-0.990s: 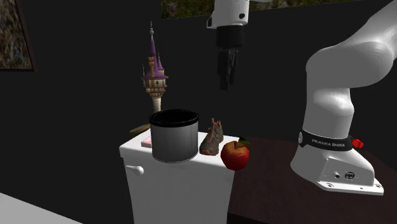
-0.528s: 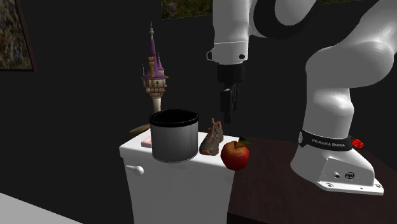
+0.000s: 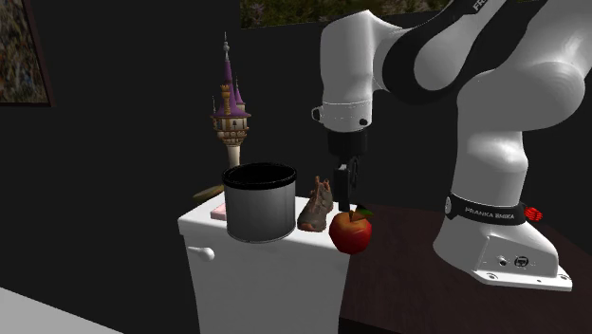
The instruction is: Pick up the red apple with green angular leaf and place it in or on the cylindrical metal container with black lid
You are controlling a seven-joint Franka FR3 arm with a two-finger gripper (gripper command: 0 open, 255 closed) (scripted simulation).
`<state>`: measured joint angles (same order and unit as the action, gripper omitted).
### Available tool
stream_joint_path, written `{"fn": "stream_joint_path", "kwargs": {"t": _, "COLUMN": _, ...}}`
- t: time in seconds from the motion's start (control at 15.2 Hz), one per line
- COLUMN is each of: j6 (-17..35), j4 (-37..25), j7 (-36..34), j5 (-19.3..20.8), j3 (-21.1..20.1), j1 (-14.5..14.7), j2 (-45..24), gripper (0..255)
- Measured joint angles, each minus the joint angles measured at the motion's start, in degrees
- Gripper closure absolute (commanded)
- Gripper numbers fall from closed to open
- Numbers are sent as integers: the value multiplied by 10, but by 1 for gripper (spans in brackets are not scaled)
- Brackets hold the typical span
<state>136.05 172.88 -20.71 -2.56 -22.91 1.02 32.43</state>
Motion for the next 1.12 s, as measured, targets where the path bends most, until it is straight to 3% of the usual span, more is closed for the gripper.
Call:
{"fn": "stream_joint_path", "kwargs": {"t": 0.13, "j6": 25, "j4": 6, "j7": -3, "j5": 6, "j3": -4, "j1": -8, "j2": -19, "gripper": 0}}
{"fn": "stream_joint_path", "kwargs": {"t": 0.53, "j6": 35, "j4": 9, "j7": -5, "j5": 7, "j3": -6, "j1": -11, "j2": -26, "gripper": 0}}
{"fn": "stream_joint_path", "kwargs": {"t": 0.59, "j6": 35, "j4": 9, "j7": -5, "j5": 7, "j3": -6, "j1": -11, "j2": -26, "gripper": 255}}
{"fn": "stream_joint_path", "kwargs": {"t": 1.12, "j6": 36, "j4": 8, "j7": -5, "j5": 7, "j3": -6, "j1": -10, "j2": -26, "gripper": 255}}
